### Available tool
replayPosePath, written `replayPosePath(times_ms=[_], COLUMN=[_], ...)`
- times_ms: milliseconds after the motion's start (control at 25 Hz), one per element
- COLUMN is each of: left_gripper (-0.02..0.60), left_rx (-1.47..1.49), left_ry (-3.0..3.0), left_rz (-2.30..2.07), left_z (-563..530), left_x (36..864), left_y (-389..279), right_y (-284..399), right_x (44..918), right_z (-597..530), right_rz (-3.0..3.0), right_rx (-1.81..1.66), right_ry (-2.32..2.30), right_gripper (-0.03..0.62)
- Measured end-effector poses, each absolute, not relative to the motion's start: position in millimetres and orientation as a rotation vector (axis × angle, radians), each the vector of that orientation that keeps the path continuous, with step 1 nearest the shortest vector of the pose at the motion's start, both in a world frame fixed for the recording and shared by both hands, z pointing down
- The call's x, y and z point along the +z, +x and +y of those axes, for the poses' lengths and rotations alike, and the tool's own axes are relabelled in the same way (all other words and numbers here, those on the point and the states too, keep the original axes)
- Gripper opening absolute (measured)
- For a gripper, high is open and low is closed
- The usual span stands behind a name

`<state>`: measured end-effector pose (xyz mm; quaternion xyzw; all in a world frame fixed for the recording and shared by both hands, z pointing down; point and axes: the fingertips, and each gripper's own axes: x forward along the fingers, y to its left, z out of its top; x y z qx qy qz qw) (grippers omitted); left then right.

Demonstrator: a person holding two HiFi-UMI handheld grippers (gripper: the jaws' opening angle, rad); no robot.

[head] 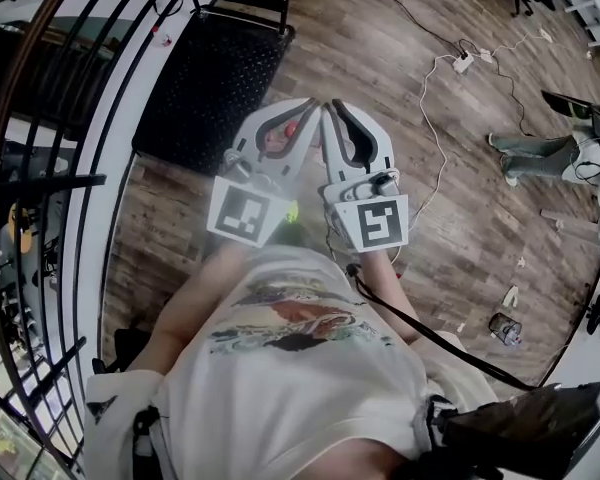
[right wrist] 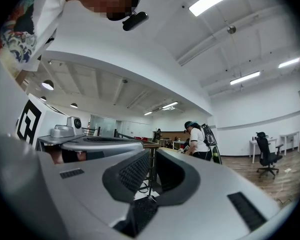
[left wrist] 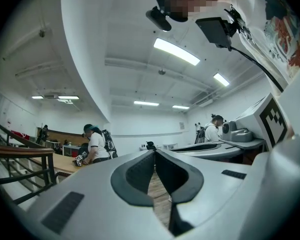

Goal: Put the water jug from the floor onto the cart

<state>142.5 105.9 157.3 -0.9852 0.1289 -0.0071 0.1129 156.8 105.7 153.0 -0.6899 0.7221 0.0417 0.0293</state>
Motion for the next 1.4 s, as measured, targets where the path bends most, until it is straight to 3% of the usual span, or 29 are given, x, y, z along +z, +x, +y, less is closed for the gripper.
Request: replayPosePath(times_ms=[280, 880, 1240, 1400], left_gripper=[0.012, 0.012, 0.012, 0.014], left_rx=[-0.084, 0.129, 0.138, -0.105], left_ry=[-2.920, -3.109, -3.174, -3.056], left_rz=[0.251, 0.078, 0.140, 0.050], left_z=[92, 35, 12, 19], left_x=[157, 165, 272, 346], left_y=[139, 149, 181, 189], right_y=[155, 165, 198, 212], right_x=[150, 166, 273, 332], right_z=[91, 40, 18, 18], right_rz=[2.148, 1.946, 1.978, 2.013], right_rx=[0.095, 0.135, 0.058, -0.002], right_ry=[-2.191, -2.402, -2.407, -2.374], right_gripper=[0.031, 0.031, 0.031, 0.032])
